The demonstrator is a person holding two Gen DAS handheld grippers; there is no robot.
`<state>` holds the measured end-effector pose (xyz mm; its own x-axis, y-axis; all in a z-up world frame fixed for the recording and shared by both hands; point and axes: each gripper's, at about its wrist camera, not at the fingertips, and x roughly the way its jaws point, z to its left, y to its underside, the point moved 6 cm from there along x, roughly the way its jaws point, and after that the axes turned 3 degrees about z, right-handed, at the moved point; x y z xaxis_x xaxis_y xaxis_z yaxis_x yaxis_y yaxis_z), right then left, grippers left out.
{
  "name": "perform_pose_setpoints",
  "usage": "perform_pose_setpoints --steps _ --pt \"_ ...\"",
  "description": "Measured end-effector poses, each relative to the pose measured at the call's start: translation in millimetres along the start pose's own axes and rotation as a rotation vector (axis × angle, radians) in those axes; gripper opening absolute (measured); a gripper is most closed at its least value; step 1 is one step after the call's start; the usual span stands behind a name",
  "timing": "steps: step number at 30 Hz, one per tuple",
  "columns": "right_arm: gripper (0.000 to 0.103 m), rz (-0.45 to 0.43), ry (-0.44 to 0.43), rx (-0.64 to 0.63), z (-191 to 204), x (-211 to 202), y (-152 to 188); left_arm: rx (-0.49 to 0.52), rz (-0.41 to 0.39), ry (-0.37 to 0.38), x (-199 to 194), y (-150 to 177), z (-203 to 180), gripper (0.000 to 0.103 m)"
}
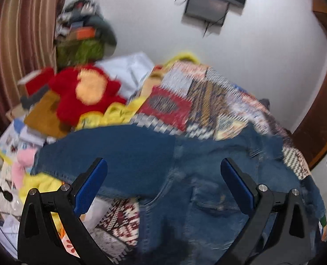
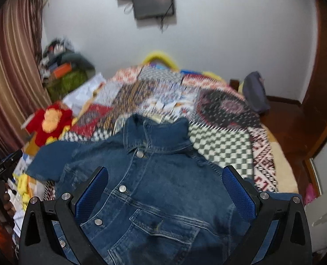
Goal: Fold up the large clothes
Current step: 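Grasp the jacket sleeve with the left gripper and lift it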
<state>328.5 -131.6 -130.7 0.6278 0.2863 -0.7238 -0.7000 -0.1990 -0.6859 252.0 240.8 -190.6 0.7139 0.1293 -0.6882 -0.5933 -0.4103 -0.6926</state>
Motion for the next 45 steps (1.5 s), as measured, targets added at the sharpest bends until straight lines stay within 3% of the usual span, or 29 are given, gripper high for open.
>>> perform_pose_setpoints --steps 3,6,13,19,21,22,25,33,34,35,39,42,45 --pt "0.103 0.061 -0.057 -0.068 20.0 30.3 -3.0 -0.076 0.089 0.036 21.4 16.3 23.8 0.103" --pt "0.103 0.129 -0.028 -0.111 34.3 65.0 -0.7 -0.212 0.169 0.124 40.0 36.4 46.5 0.103" --pt "0.103 0.286 -0.055 -0.186 62.9 135.1 12.9 -0.387 0.272 0.224 73.4 64.0 73.6 0.103" --pt "0.103 0.374 -0.021 -0.303 82.9 177.5 31.9 -0.474 0.252 0.285 87.9 58.8 94.2 0.078" --pt "0.103 0.384 -0.016 -0.342 88.8 186.0 37.3 -0.479 0.227 0.288 89.7 53.3 99.4 0.068" --pt "0.103 0.389 -0.011 -0.363 91.0 190.0 40.6 -0.478 0.205 0.280 89.2 49.8 101.8 0.057" --pt "0.103 0.412 -0.006 -0.406 97.0 201.0 49.3 -0.433 0.163 0.217 87.1 41.5 107.1 0.036" --pt "0.103 0.459 -0.039 -0.355 95.4 216.6 62.3 -0.305 0.121 0.011 99.6 21.3 111.2 0.034" --pt "0.103 0.472 -0.049 -0.328 91.8 218.5 63.1 -0.288 0.115 -0.018 99.6 18.4 110.1 0.028" --pt "0.103 0.488 -0.065 -0.287 88.1 220.4 63.7 -0.254 0.104 -0.061 96.7 15.3 108.6 0.023" --pt "0.103 0.526 -0.077 -0.246 82.5 217.2 60.0 0.047 0.023 -0.255 75.4 -6.0 63.4 0.021" --pt "0.103 0.520 -0.080 -0.230 77.3 205.5 52.2 0.158 -0.024 -0.256 60.8 -19.3 30.4 0.019" --pt "0.103 0.493 -0.090 -0.201 71.1 188.5 44.9 0.231 -0.064 -0.153 46.1 -27.4 -11.1 0.017"
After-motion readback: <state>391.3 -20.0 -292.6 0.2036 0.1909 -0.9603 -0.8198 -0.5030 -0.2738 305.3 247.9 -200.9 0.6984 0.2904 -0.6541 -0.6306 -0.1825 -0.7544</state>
